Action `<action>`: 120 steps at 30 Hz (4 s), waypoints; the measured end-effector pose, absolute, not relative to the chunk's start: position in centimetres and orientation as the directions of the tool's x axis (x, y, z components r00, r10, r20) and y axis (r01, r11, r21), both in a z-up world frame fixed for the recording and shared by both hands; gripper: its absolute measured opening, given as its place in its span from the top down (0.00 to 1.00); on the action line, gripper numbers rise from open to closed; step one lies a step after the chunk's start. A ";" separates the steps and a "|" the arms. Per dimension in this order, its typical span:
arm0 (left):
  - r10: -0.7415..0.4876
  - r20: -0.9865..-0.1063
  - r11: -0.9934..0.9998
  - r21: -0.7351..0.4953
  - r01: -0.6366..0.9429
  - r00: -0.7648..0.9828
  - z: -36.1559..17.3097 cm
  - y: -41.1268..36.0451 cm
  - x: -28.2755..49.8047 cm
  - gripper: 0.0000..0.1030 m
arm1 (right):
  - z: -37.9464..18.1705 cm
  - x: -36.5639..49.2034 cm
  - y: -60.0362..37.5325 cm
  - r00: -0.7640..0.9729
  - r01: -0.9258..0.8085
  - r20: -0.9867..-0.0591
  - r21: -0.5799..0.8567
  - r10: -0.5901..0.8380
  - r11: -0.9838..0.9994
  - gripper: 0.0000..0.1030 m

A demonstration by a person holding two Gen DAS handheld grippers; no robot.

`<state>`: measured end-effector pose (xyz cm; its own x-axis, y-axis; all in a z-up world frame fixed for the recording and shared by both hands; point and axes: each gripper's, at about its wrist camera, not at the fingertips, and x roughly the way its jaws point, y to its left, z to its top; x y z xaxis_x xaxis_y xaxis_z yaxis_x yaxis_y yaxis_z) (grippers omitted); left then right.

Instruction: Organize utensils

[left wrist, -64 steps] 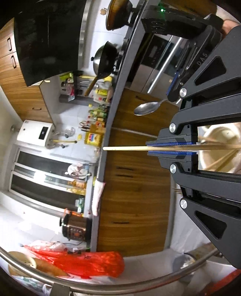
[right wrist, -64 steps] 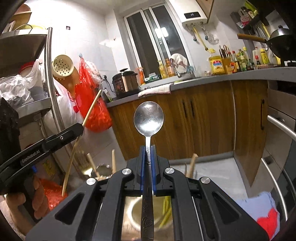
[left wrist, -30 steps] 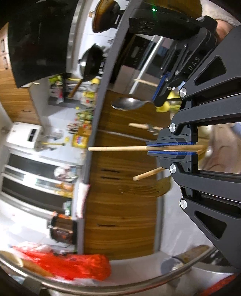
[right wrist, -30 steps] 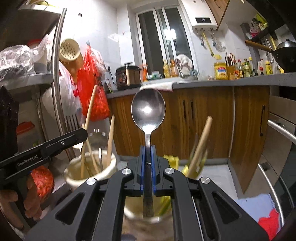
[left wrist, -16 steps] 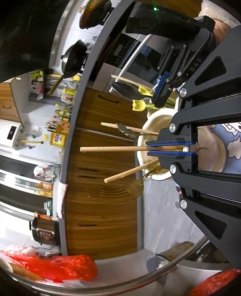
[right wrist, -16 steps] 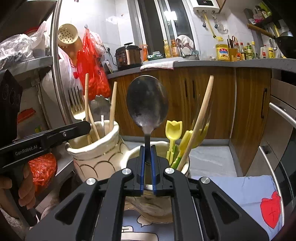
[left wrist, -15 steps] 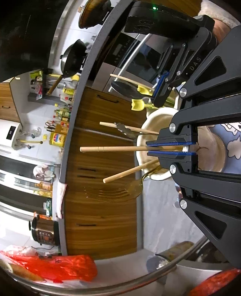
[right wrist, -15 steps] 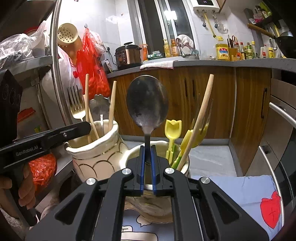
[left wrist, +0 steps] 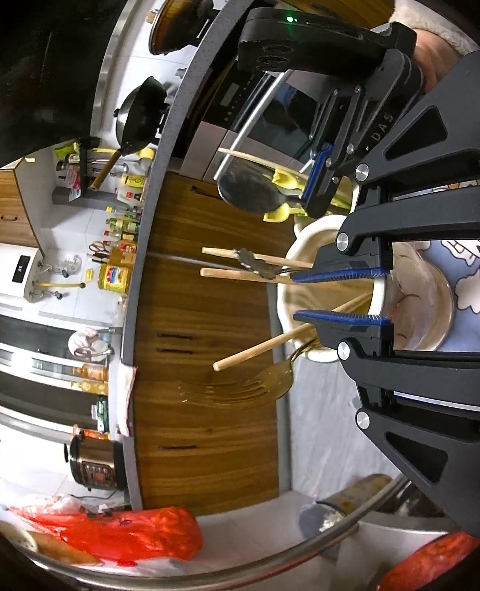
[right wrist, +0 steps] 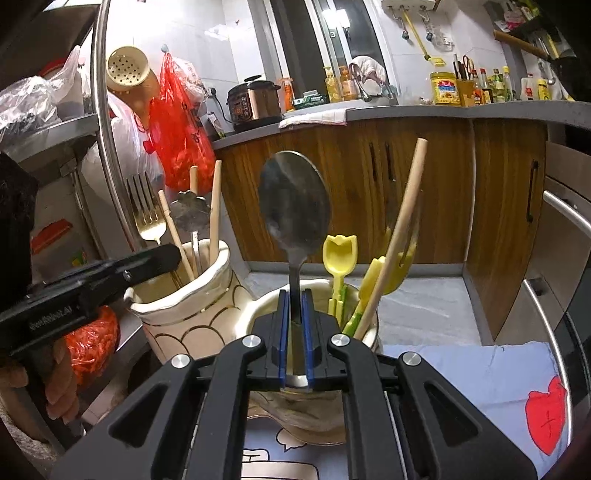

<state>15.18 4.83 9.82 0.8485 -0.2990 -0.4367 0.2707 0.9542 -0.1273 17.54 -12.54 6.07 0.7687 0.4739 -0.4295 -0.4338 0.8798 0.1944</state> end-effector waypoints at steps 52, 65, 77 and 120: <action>-0.021 -0.424 0.997 0.060 0.051 0.906 5.5 1.9 4.4 0.07 | 4.9 5.1 -18.6 0.855 -0.316 -0.379 0.161 0.354 0.935 0.05; -0.016 -0.420 0.997 0.060 0.046 0.908 5.4 2.1 4.1 0.06 | 4.8 4.9 -17.8 0.845 -0.339 -0.382 0.157 0.373 0.928 0.05; -0.016 -0.420 0.997 0.057 0.044 0.908 5.3 2.4 4.1 0.06 | 4.7 4.9 -17.6 0.845 -0.341 -0.384 0.153 0.373 0.928 0.05; -0.024 -0.424 0.997 0.058 0.053 0.905 5.2 2.1 3.9 0.06 | 4.2 4.8 -17.6 0.842 -0.350 -0.387 0.137 0.376 0.927 0.05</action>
